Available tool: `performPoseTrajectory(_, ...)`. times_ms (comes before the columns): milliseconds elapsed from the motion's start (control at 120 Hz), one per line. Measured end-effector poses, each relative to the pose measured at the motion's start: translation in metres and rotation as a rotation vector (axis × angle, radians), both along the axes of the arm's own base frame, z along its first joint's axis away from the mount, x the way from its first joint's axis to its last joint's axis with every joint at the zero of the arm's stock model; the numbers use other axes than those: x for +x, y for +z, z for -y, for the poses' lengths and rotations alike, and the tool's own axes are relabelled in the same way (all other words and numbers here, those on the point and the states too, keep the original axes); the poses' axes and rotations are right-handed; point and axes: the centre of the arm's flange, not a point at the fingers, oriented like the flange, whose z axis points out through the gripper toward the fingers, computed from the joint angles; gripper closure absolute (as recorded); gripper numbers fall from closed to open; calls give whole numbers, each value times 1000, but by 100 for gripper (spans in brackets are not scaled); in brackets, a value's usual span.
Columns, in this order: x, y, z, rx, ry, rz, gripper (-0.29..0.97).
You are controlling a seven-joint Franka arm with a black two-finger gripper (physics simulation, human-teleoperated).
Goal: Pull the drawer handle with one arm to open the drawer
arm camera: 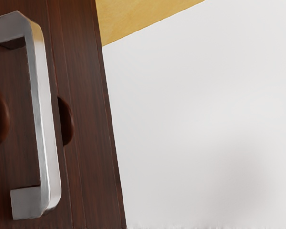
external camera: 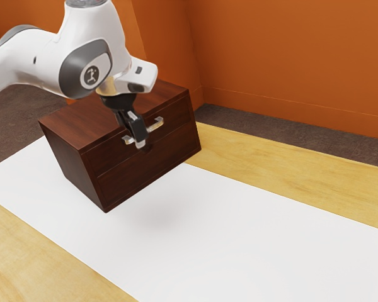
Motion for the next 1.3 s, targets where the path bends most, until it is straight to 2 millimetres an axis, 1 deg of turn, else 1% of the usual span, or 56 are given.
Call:
performPoseTrajectory(67, -2, 1, -7, 1, 17, 3, 0)
performPoseTrajectory(150, -2, -3, -11, 1, 28, -2, 0)
performPoseTrajectory(283, -2, -3, -12, 19, 31, -3, 13)
performPoseTrajectory(367, 0, -7, -13, 32, 32, -4, 19)
performPoseTrajectory(425, 5, -17, -14, 37, 32, -12, 22)
performPoseTrajectory(492, 9, -22, -14, 41, 31, -10, 25)
performPoseTrajectory(625, 15, -26, -14, 47, 26, 10, 27)
performPoseTrajectory(733, 20, -29, -14, 49, 24, 21, 28)
performPoseTrajectory(883, 23, -25, -16, 54, 25, 46, 29)
performPoseTrajectory(1025, 30, -35, -16, 55, 22, 51, 29)
performPoseTrajectory(1133, 30, -37, -33, 56, 46, 62, 28)
performPoseTrajectory(1225, 34, -44, -33, 54, 45, 62, 20)
performPoseTrajectory(1300, 37, -49, -31, 52, 38, 63, 17)
